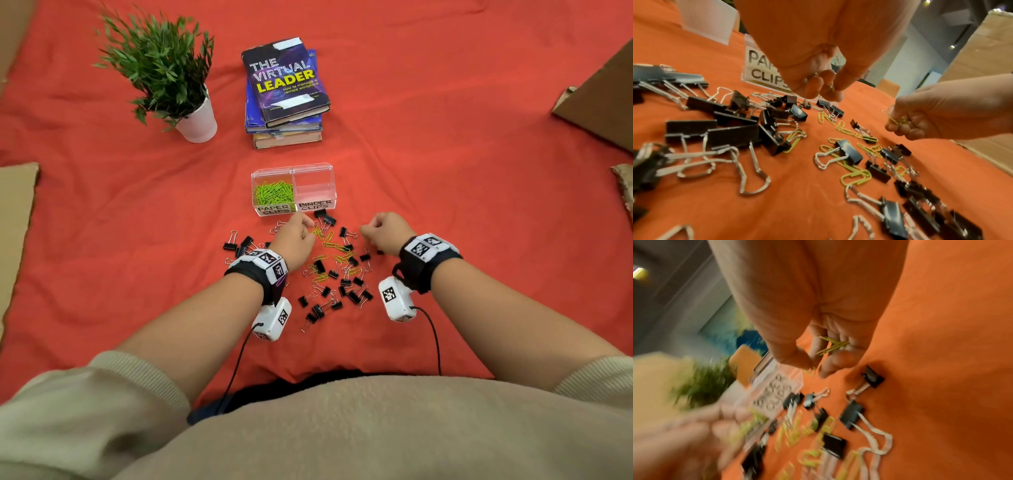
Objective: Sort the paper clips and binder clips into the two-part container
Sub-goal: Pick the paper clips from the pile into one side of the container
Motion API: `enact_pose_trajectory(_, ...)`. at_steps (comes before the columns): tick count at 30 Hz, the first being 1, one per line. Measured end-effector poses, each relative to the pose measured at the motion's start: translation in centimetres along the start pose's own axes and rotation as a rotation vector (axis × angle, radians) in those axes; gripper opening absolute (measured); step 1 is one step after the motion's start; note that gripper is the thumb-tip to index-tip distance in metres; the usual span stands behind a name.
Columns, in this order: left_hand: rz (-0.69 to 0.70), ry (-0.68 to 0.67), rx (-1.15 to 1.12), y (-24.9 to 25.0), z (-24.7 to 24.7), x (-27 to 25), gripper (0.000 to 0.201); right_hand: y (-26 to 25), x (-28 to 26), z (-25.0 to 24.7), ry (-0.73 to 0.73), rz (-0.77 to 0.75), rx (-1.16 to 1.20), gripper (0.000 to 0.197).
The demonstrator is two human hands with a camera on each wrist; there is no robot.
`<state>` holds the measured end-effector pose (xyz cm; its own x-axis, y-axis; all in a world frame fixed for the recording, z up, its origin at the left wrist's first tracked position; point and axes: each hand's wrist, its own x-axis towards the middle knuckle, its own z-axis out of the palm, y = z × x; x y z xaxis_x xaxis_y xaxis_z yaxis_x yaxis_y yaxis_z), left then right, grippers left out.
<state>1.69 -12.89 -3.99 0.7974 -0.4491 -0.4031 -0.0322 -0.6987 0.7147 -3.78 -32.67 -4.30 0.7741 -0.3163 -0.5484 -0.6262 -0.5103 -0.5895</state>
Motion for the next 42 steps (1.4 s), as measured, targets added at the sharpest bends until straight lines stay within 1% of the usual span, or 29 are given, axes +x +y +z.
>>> enact_pose_trajectory(2, -0.031, -0.002, -0.097, 0.0, 0.0, 0.1, 0.024, 0.0, -0.1, -0.7, -0.041, 0.022, 0.288, 0.022)
enact_pose_trajectory(4, -0.065, 0.0, -0.171, 0.1, 0.1, 0.3, 0.031, -0.5, -0.4, -1.1, -0.116, 0.04, 0.517, 0.013)
enact_pose_trajectory(5, -0.076, 0.005, -0.196, 0.1, 0.2, 0.3, 0.035, -0.9, -0.5, -1.2, -0.149, 0.05, 0.605, 0.018)
enact_pose_trajectory(7, -0.113, 0.016, -0.257, 0.2, 0.4, 0.7, 0.039, -1.5, -0.7, -1.4, -0.202, 0.068, 0.721, 0.031)
enact_pose_trajectory(8, -0.148, 0.021, -0.297, 0.2, 0.4, 0.9, 0.039, -1.8, -0.8, -1.3, -0.224, 0.074, 0.75, 0.032)
enact_pose_trajectory(10, -0.222, 0.023, -0.375, 0.1, 0.5, 1.2, 0.038, -2.5, -1.0, -0.9, -0.259, 0.101, 0.751, 0.023)
enact_pose_trajectory(11, -0.249, 0.014, -0.399, 0.1, 0.5, 1.3, 0.038, -2.8, -1.1, -0.6, -0.259, 0.113, 0.687, 0.02)
enact_pose_trajectory(13, -0.28, -0.009, -0.408, 0.3, 0.4, 1.5, 0.036, -3.1, -0.9, 0.3, -0.21, 0.055, 0.374, 0.022)
enact_pose_trajectory(15, -0.322, -0.027, -0.392, 0.6, 0.3, 1.8, 0.033, -3.2, -0.4, 1.5, -0.151, -0.096, 0.061, 0.019)
enact_pose_trajectory(17, -0.348, -0.026, -0.381, 0.9, 0.1, 1.8, 0.027, -3.3, -0.1, 2.4, -0.133, -0.255, -0.196, 0.013)
enact_pose_trajectory(18, -0.324, -0.012, -0.347, 0.9, 0.1, 1.8, 0.028, -3.4, 0.1, 2.9, -0.132, -0.308, -0.321, 0.017)
enact_pose_trajectory(20, -0.237, 0.031, -0.233, 0.6, -0.1, 1.7, 0.034, -3.3, 0.4, 3.3, -0.128, -0.373, -0.504, 0.029)
enact_pose_trajectory(22, -0.195, 0.054, -0.16, 0.3, 0.0, 1.8, 0.036, -3.1, 0.4, 3.6, -0.109, -0.392, -0.598, 0.032)
enact_pose_trajectory(25, -0.213, 0.063, -0.114, 0.1, 0.2, 2.1, 0.03, -2.5, 0.1, 3.8, -0.095, -0.403, -0.648, 0.027)
enact_pose_trajectory(27, -0.216, 0.064, -0.003, 0.4, 0.4, 2.1, 0.028, -2.3, -0.2, 3.9, -0.104, -0.415, -0.677, 0.026)
enact_pose_trajectory(29, -0.197, 0.062, 0.155, 0.8, 0.6, 2.2, 0.028, -2.3, -0.5, 4.1, -0.127, -0.409, -0.688, 0.026)
enact_pose_trajectory(31, -0.181, 0.062, 0.326, 1.2, 1.0, 2.3, 0.028, -2.2, -0.7, 4.3, -0.142, -0.4, -0.63, 0.024)
enact_pose_trajectory(33, -0.17, 0.045, 0.449, 1.5, 1.3, 2.4, 0.029, -2.4, -0.9, 3.9, -0.141, -0.366, -0.483, 0.015)
enact_pose_trajectory(35, -0.153, 0.042, 0.523, 1.5, 1.6, 2.4, 0.034, -2.6, -1.0, 3.0, -0.129, -0.3, -0.314, 0.014)
enact_pose_trajectory(37, -0.14, 0.052, 0.55, 1.6, 1.7, 2.5, 0.039, -2.5, -1.2, 1.6, -0.121, -0.209, -0.119, 0.015)
enact_pose_trajectory(39, -0.146, 0.052, 0.545, 1.6, 1.9, 2.7, 0.04, -2.2, -1.4, 0.3, -0.143, -0.132, 0.092, 0.015)
enact_pose_trajectory(42, -0.158, 0.036, 0.508, 1.5, 2.1, 3.0, 0.036, -2.0, -1.4, -1.2, -0.205, -0.044, 0.469, 0.012)
